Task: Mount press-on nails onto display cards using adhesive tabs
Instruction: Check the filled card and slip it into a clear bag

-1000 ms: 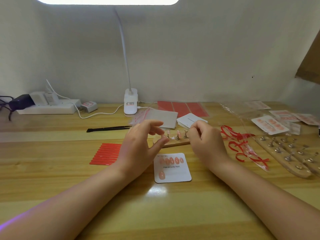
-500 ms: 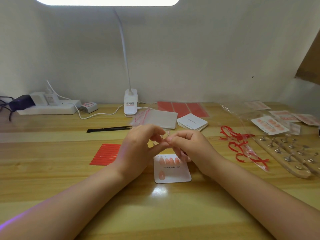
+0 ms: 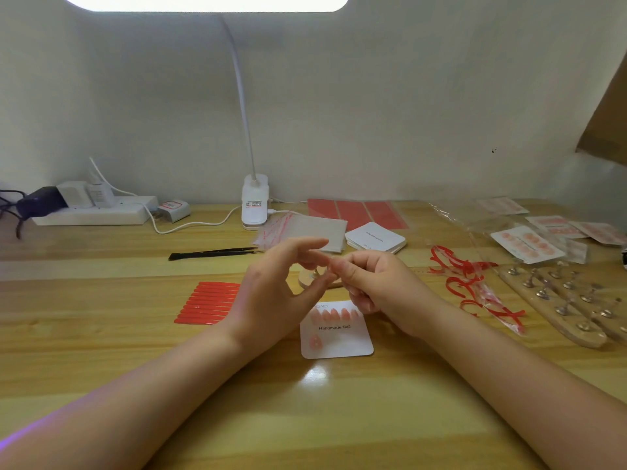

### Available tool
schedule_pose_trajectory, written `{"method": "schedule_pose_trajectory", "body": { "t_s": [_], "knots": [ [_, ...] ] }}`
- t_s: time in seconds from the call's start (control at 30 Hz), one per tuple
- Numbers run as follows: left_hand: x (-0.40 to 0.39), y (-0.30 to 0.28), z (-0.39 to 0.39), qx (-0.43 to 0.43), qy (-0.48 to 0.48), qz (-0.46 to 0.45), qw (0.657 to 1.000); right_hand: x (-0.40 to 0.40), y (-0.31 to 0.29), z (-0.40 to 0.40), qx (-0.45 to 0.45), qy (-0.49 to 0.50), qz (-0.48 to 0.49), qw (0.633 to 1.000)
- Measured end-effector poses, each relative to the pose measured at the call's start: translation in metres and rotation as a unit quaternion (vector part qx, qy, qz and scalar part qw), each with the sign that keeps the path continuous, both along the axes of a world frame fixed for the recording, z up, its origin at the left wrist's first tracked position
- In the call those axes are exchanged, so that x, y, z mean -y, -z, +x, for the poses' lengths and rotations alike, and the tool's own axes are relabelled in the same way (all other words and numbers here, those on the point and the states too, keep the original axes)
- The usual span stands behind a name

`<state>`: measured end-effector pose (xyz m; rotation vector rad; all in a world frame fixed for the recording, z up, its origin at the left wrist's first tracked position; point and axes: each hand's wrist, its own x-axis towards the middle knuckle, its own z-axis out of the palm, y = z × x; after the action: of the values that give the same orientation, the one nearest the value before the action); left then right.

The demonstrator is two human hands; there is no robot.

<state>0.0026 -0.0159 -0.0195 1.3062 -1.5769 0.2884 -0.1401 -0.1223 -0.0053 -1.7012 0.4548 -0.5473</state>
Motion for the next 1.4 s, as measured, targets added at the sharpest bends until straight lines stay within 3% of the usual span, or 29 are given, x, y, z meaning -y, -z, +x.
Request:
{"method": "schedule_pose_trajectory", "body": {
  "t_s": [0.2,0.3,0.4,0.5,0.57,0.77,1.07,1.4],
  "knots": [
    [0.0,0.001,0.002,-0.014,-0.041,-0.003,0.999,0.004,-0.01,-0.004,-0.05,0.128,-0.183,0.973],
    [0.0,0.002,0.005,-0.024,-0.057,0.007,0.998,0.005,-0.027,-0.013,-0.207,0.065,-0.321,0.922],
    [0.0,0.002,0.007,-0.031,-0.069,0.021,0.997,0.002,-0.04,-0.019,-0.378,-0.051,-0.36,0.851],
    [0.0,0.003,0.009,-0.035,-0.077,0.035,0.996,-0.001,-0.037,-0.017,-0.438,-0.094,-0.394,0.802],
    [0.0,0.003,0.009,-0.034,-0.078,0.041,0.996,-0.002,-0.034,-0.015,-0.438,-0.088,-0.419,0.791],
    [-0.001,0.002,0.009,-0.038,-0.08,0.049,0.995,0.001,-0.032,-0.016,-0.406,-0.083,-0.398,0.818],
    [0.001,0.005,0.006,-0.116,-0.08,0.096,0.985,0.007,-0.026,-0.019,-0.399,-0.07,-0.358,0.841],
    [0.004,-0.002,0.01,-0.22,-0.109,0.102,0.964,0.005,-0.027,-0.022,-0.298,-0.027,-0.371,0.879]
  ]
}}
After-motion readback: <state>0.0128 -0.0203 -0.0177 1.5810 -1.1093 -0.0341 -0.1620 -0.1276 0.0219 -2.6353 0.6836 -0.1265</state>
